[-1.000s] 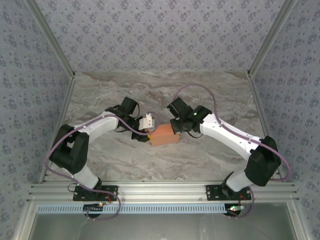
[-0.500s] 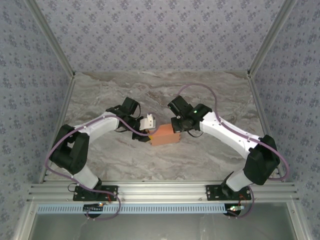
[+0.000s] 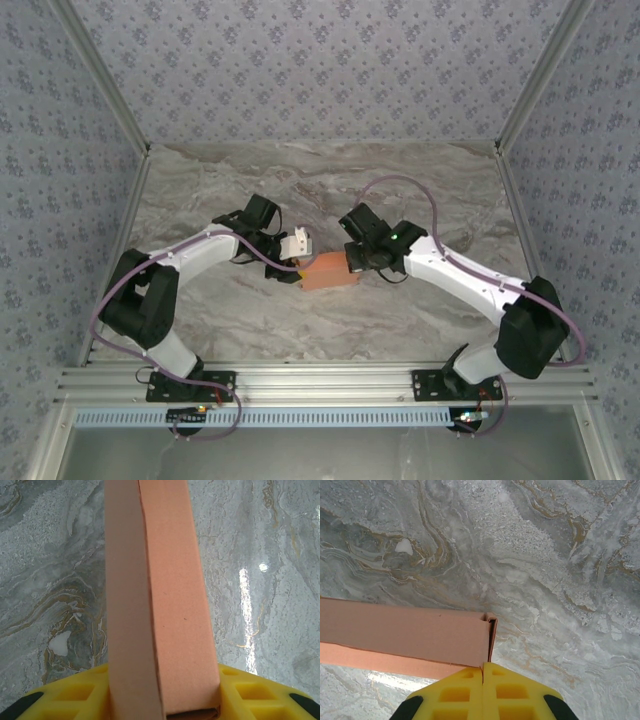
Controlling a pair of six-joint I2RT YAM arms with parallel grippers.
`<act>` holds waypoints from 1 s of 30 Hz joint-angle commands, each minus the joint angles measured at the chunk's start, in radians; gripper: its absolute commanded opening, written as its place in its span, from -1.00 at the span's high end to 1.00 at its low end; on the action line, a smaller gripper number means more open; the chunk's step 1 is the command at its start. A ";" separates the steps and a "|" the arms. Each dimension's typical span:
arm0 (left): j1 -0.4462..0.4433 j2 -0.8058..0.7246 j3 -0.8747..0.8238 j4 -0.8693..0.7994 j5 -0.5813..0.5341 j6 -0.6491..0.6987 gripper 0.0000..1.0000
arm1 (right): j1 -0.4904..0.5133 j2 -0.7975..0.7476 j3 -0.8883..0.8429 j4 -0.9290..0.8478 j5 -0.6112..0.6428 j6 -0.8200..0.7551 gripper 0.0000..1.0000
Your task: Fold the paper box
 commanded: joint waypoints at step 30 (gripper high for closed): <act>0.017 -0.475 -0.288 0.331 -0.227 -0.817 -0.04 | 0.041 -0.036 -0.003 -0.030 0.077 0.022 0.93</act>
